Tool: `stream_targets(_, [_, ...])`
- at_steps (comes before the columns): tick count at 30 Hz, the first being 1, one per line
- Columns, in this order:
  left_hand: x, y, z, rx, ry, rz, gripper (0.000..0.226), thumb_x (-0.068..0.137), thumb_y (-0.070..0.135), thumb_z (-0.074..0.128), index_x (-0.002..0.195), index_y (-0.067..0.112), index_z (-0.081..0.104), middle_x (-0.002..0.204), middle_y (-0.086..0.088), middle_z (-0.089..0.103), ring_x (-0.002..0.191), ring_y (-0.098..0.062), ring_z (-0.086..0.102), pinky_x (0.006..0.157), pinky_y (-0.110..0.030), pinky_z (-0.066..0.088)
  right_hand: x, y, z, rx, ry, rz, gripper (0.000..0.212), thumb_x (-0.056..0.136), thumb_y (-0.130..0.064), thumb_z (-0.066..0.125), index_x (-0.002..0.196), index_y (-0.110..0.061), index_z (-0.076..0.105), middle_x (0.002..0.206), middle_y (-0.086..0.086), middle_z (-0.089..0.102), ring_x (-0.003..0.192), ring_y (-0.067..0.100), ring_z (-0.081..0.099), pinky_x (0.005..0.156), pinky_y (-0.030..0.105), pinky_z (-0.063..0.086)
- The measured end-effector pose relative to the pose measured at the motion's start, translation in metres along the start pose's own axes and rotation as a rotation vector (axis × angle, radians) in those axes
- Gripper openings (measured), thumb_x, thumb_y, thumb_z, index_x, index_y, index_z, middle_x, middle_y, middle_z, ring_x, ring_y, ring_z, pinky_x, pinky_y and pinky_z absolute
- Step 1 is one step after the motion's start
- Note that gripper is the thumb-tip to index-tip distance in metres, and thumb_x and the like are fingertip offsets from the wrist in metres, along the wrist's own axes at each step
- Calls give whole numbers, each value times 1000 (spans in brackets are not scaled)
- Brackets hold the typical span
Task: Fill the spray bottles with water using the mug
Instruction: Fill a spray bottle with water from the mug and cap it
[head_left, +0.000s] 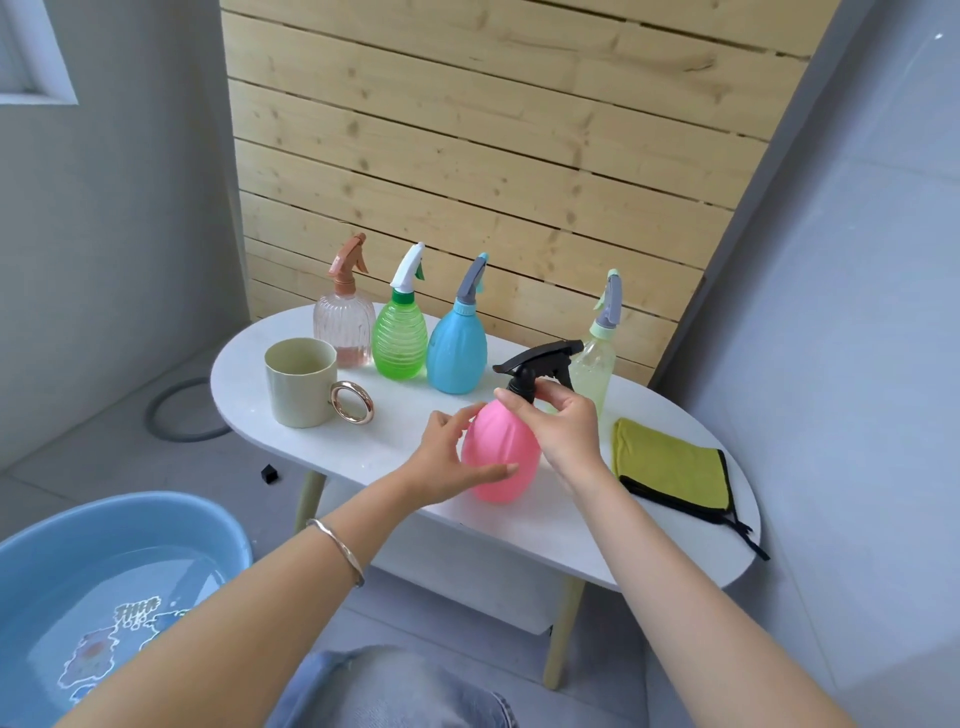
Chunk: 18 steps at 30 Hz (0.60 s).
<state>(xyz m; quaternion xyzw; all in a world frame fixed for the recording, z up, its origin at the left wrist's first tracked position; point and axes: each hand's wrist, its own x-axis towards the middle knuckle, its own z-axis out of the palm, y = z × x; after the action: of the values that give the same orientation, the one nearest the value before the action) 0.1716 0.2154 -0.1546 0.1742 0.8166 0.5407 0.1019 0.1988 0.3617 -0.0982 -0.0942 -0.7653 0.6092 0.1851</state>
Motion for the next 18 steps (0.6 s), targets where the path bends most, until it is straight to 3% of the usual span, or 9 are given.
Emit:
stream_targets(2, [1,0,8,-44,34,5,76,72,33,86,132,25,40,128,-3,38,123,-16,43,100,-29,40,-1,-1,0,-29,19,-14,25,68,-29,85,86,-21,70,87,-14,68,84,-10,59,71,2,41])
stream_targets(5, [-2,5,20,-111,102,-3,75,70,27,88,117,14,31,123,0,44,112,-16,49,84,-27,46,-4,-1,4,-43,71,-37,25,67,-29,85,84,-20,69,81,-16,67,78,-8,60,65,-3,38])
stream_targets(9, [-2,6,22,-173,118,-17,87,69,33,88,126,20,24,125,-4,44,111,-17,52,77,-20,47,-4,2,-4,-14,-26,-33,26,73,-27,81,94,-13,73,94,-6,73,80,-13,60,70,-1,39])
stream_targets(12, [0,2,16,-99,44,-13,94,71,48,83,145,35,28,125,-4,40,119,-15,47,94,-25,46,-6,4,-11,29,-130,-16,24,78,-26,76,101,-19,72,101,-11,72,90,-12,61,83,6,41])
stream_targets(14, [0,1,15,-52,21,-14,81,71,55,80,140,38,40,124,-4,35,125,-15,41,103,-27,39,-6,4,-15,33,-184,-21,17,81,-25,74,98,-27,70,99,-17,71,94,-10,61,89,11,41])
stream_targets(16, [1,3,17,-106,20,-26,75,71,52,81,131,28,44,129,-4,39,122,-16,45,98,-27,41,-7,3,-15,20,-183,-35,17,81,-25,73,98,-27,69,98,-16,70,90,-16,59,81,1,38])
stream_targets(18, [1,6,22,-140,24,-29,72,71,44,84,120,16,39,124,-3,48,109,-15,53,84,-23,50,-9,4,-11,-14,-81,-60,21,77,-27,77,97,-21,71,95,-14,71,85,-16,59,75,-1,38])
